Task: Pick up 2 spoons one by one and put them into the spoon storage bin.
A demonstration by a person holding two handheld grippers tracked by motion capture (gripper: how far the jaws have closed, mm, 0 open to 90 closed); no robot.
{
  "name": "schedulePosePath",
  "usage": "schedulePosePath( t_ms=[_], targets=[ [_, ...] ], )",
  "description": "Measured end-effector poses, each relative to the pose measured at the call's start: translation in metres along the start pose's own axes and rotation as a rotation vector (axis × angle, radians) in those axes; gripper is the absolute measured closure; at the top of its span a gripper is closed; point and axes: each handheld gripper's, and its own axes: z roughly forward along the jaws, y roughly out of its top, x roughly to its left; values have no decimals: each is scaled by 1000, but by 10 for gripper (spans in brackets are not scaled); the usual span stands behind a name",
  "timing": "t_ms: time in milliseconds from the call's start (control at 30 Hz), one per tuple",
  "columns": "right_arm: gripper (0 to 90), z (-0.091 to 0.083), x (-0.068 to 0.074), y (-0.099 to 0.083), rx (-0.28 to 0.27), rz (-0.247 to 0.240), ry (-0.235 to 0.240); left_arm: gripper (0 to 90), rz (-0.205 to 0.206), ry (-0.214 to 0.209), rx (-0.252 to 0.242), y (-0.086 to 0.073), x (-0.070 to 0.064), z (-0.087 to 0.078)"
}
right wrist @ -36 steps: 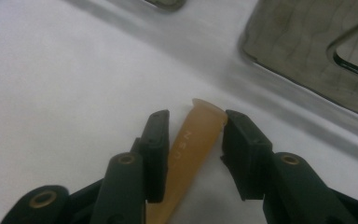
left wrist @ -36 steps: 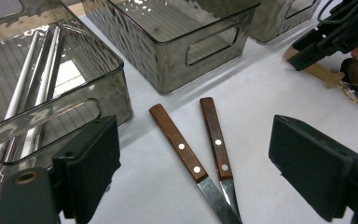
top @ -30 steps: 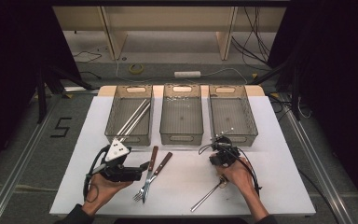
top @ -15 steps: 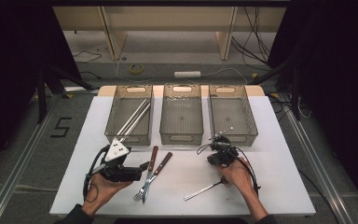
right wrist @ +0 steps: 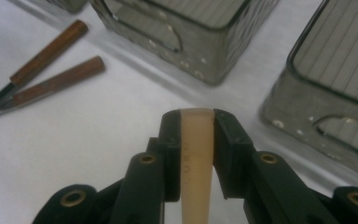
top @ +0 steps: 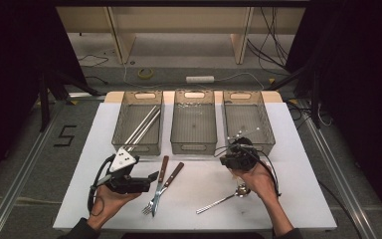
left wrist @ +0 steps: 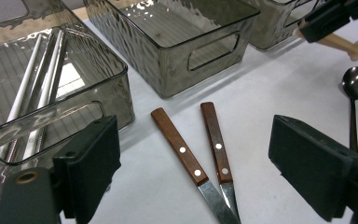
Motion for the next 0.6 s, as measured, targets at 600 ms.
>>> schedulePosePath(
  t_ms=[600],
  targets=[
    [746, -13, -3, 54, -124, -26, 18, 160, -32, -47, -84, 1, 1, -7]
  ],
)
